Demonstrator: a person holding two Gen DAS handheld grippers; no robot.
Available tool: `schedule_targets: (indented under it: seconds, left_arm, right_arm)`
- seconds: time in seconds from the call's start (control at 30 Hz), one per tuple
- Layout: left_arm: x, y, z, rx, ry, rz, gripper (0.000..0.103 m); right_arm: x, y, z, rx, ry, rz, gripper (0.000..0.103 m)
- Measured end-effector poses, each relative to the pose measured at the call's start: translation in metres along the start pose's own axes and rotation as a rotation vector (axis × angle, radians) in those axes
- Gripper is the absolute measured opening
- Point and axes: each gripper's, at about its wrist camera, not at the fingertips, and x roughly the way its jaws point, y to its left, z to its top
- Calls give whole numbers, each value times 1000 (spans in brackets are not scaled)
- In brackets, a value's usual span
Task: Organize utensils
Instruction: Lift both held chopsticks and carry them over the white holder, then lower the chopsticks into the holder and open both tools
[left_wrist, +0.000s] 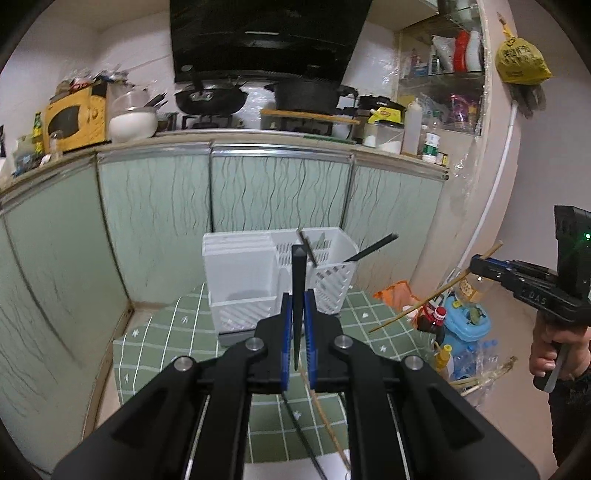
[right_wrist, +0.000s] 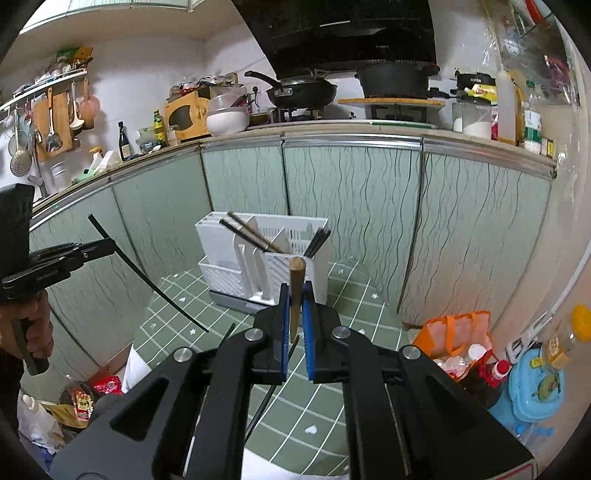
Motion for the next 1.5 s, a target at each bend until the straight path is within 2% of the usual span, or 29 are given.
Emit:
schedule_targets:
  seconds: [0.13, 0.57, 0.8, 1.0, 1.13, 1.3, 1.5]
  left_arm:
    - [7, -7, 18, 22, -13, -11, 8]
    - [36, -9, 77, 3, -55, -77, 8]
    - [54, -9, 101, -3, -65, -94, 8]
    - [69, -5, 123, -18, -86, -106, 8]
    - [82, -3, 133, -17, -92, -113, 8]
    - [108, -1, 132, -19, -73, -117, 8]
    - [142, 1, 112, -21, -37, -124, 8]
  right_arm:
    - [4, -3, 15, 4, -7, 6, 6]
    - [26, -8, 65, 10, -24, 54, 6]
    - [38, -12, 85, 16, -32, 72, 6]
    - [39, -21, 119, 11, -65, 69, 6]
    - [56, -28, 131, 5, -52, 65, 6]
    - [87, -36, 126, 9, -19, 77, 6]
    - [124, -38, 108, -4, 20, 96, 6]
